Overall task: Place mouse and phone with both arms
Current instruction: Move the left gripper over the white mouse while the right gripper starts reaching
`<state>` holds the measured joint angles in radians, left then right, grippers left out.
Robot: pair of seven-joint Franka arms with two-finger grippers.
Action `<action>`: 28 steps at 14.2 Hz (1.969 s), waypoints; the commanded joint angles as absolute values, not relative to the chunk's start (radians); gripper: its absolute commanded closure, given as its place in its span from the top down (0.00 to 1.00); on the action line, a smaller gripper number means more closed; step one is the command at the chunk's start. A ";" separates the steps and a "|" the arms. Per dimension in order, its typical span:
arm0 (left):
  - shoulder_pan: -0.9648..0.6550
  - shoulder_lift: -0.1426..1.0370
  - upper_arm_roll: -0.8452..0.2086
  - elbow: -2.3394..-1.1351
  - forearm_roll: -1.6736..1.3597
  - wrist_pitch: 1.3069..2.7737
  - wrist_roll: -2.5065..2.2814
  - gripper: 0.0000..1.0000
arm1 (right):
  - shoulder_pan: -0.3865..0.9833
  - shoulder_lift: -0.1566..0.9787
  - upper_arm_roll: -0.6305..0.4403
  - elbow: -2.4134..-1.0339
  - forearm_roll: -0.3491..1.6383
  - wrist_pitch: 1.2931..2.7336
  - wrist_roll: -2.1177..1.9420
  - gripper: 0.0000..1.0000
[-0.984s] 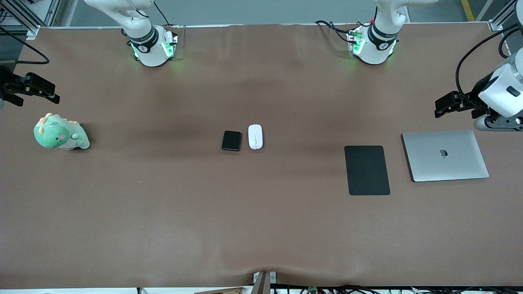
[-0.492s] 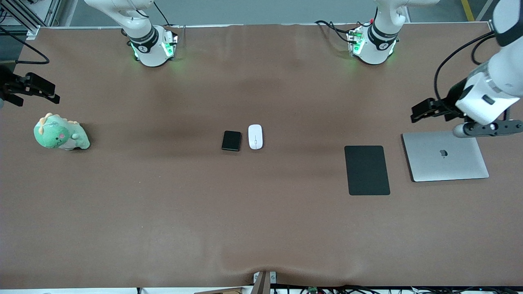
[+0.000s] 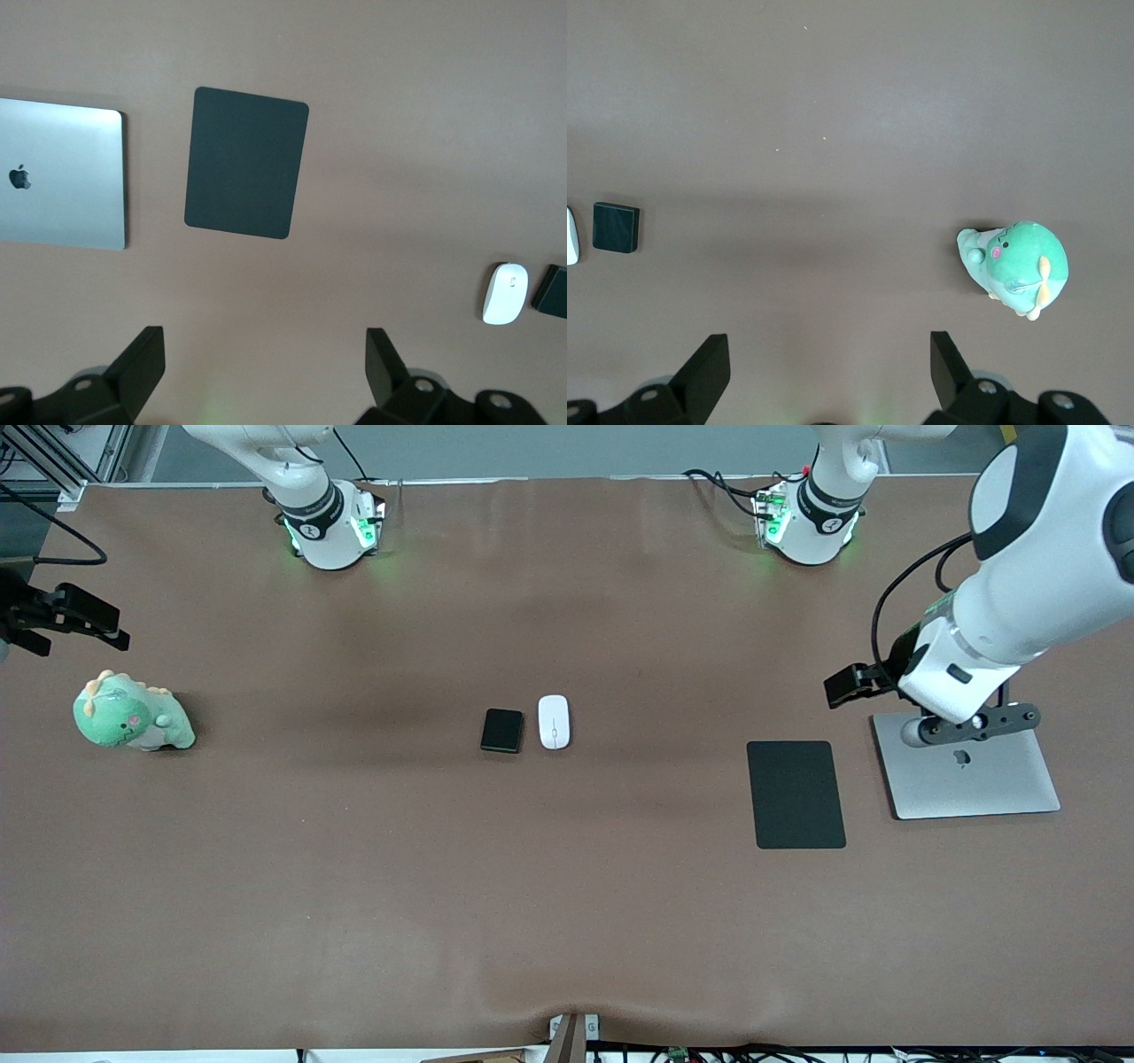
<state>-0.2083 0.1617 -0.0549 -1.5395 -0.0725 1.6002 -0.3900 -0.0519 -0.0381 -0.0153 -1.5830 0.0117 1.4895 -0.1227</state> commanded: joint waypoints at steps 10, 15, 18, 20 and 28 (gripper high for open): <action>-0.388 0.232 -0.066 -1.607 -0.081 1.686 -0.590 1.00 | -0.064 -0.026 -0.009 -1.560 0.025 1.477 -0.132 1.00; -0.483 0.256 -0.066 -1.689 -0.077 1.782 -0.664 1.00 | -0.057 -0.026 -0.009 -1.559 0.025 1.477 -0.130 1.00; -0.564 0.310 -0.064 -1.698 -0.075 1.851 -0.728 1.00 | -0.054 0.002 -0.009 -1.560 0.025 1.476 -0.130 1.00; -0.598 0.330 -0.064 -1.700 -0.075 1.913 -0.774 1.00 | -0.057 0.023 -0.009 -1.560 0.023 1.476 -0.133 1.00; -0.675 0.428 -0.075 -1.683 -0.075 2.054 -0.816 1.00 | -0.020 0.126 -0.006 -1.560 0.008 1.486 -0.130 1.00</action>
<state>-0.6648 0.3930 -0.0743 -1.6971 -0.0731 2.0170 -0.8089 -0.0324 0.1075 -0.0078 -1.5833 0.0130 1.4914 -0.1266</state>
